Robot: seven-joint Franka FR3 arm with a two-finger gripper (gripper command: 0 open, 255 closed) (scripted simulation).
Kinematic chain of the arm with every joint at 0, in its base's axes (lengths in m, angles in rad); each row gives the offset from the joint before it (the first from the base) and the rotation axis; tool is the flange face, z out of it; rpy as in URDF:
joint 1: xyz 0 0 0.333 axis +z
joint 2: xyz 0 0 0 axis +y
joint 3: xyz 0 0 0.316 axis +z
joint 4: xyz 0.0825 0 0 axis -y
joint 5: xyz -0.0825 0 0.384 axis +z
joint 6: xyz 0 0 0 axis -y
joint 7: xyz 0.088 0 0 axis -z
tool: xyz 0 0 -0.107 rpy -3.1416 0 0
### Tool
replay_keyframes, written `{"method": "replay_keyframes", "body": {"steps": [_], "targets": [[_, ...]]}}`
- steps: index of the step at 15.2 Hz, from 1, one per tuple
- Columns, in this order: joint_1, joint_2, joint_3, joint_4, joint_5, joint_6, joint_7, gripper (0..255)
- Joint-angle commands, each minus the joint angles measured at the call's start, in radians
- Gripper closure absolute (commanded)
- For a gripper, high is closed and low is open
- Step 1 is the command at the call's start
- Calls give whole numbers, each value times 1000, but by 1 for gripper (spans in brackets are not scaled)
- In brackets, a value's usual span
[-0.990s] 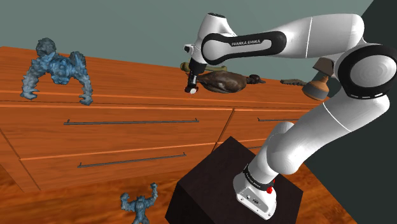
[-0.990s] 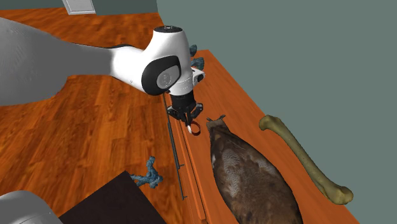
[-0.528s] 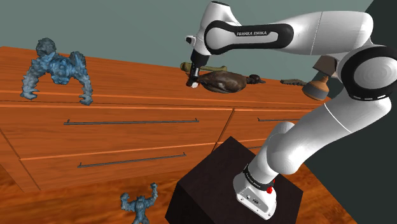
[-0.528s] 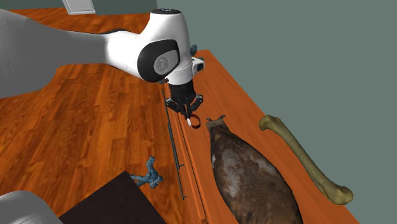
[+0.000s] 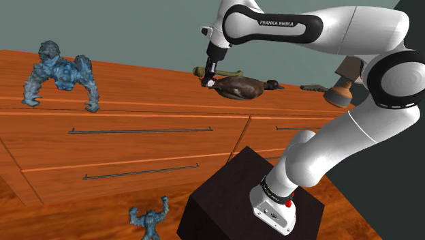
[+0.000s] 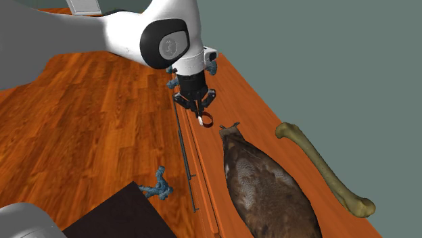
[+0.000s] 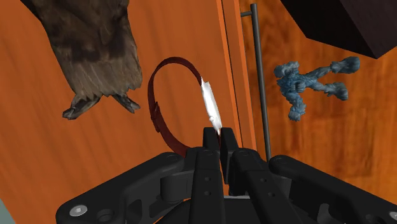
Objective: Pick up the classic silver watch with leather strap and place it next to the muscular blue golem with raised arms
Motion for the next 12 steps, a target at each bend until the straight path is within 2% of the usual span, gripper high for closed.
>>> {"method": "replay_keyframes", "body": {"steps": [1, 12], "targets": [[0, 1, 0, 28, 1, -27, -2, 255], [2, 12, 3, 187, 4, -175, -6, 255]]}}
